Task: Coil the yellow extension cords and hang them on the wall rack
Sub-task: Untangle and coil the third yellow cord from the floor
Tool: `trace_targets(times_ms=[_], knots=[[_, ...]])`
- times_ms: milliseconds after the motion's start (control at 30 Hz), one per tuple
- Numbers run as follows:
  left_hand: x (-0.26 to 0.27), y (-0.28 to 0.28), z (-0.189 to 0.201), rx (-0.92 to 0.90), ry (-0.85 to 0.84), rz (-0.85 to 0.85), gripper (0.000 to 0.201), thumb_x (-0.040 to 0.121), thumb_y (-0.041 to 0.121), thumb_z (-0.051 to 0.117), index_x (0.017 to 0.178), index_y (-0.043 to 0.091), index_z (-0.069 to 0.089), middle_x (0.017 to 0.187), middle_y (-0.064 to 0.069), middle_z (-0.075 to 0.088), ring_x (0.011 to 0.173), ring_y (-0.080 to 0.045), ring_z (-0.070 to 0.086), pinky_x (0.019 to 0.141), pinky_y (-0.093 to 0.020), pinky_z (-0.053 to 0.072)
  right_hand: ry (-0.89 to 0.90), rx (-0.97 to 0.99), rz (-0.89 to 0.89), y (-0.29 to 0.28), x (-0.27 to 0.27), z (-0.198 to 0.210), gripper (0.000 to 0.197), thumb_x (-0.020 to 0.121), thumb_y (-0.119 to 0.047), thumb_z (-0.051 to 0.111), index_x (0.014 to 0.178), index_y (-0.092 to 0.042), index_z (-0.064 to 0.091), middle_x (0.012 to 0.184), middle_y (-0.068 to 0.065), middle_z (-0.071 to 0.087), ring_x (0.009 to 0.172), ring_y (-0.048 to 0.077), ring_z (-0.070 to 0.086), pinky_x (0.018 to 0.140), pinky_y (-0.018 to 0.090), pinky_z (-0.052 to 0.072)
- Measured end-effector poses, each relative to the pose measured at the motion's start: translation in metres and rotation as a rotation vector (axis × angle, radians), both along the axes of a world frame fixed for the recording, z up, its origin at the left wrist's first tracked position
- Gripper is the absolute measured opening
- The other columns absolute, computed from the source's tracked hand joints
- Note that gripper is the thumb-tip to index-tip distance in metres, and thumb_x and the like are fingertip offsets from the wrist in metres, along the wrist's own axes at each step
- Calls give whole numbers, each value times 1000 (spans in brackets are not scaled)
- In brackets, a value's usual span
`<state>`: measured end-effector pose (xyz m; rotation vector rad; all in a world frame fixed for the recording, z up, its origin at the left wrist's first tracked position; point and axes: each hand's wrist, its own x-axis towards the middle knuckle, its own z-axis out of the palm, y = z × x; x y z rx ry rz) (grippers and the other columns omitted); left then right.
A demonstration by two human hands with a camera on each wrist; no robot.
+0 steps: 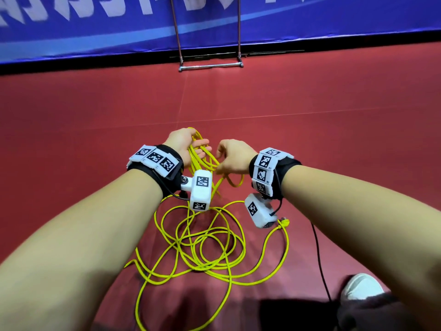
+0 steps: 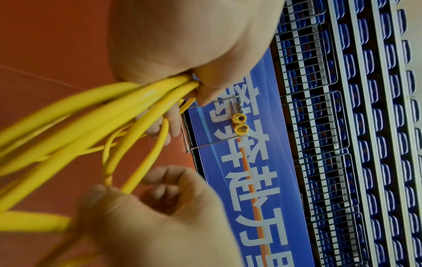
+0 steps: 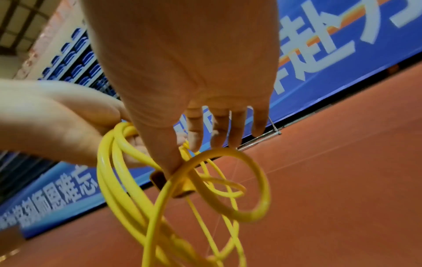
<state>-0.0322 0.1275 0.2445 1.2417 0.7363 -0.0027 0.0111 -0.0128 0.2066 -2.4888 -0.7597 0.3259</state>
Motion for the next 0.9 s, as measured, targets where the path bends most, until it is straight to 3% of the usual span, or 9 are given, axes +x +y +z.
trace_targets(times_ms=[100,167,267,400,500,600,700,800,900], knots=[[4,4,1,17,-69,93,13,104,21,37,109,12,45,96,-12,67,70,-28,64,62,-31,44,-34,-219,-71,-8,3,-14,41,67,-30,75,105,-23,60,108,5,52,95,28,57,86,36,52],[6,10,1,17,-107,150,12,103,21,37,106,13,46,100,-12,68,70,-27,64,63,-30,45,17,-280,-75,-17,5,-22,41,72,-25,70,111,-21,58,114,8,54,95,30,60,86,37,54],[7,18,0,-20,-151,228,12,103,21,37,108,14,45,94,-11,68,71,-27,65,71,-31,48,77,-206,-165,-32,9,-29,39,81,-2,55,116,-19,49,103,14,63,78,31,66,71,40,59],[3,23,-1,-29,-170,276,10,103,18,36,106,13,43,91,-11,69,73,-27,66,70,-31,49,247,168,-371,-40,15,-33,44,82,12,31,107,-22,44,94,22,60,57,31,63,50,41,55],[1,26,-3,-17,-169,248,10,103,22,38,99,16,44,89,-8,71,72,-24,66,64,-28,49,228,249,-405,-39,23,-29,30,85,3,37,96,-21,51,94,17,63,55,21,47,43,25,38],[1,30,-4,35,-133,189,13,103,26,40,107,16,47,70,-2,73,68,-23,66,57,-26,46,307,323,-290,-37,25,-18,21,93,-8,51,79,-18,63,76,9,63,44,17,37,42,20,30],[-3,28,-4,146,-72,82,16,103,28,41,96,18,52,60,4,71,68,-20,60,60,-28,44,305,325,-315,-34,29,-12,19,94,-11,55,79,-13,67,67,7,63,37,15,36,41,19,29],[-4,29,-6,231,-21,34,19,103,32,41,91,23,53,70,6,71,66,-17,52,65,-29,40,191,137,-377,-41,37,-14,14,92,-10,56,92,-8,70,82,10,70,58,21,60,54,30,50],[-2,32,-11,253,-38,75,15,104,30,41,103,21,53,68,5,67,57,-14,49,58,-27,38,248,73,-371,-59,43,-17,31,93,-11,55,122,-2,61,101,8,56,88,27,55,80,35,53]])
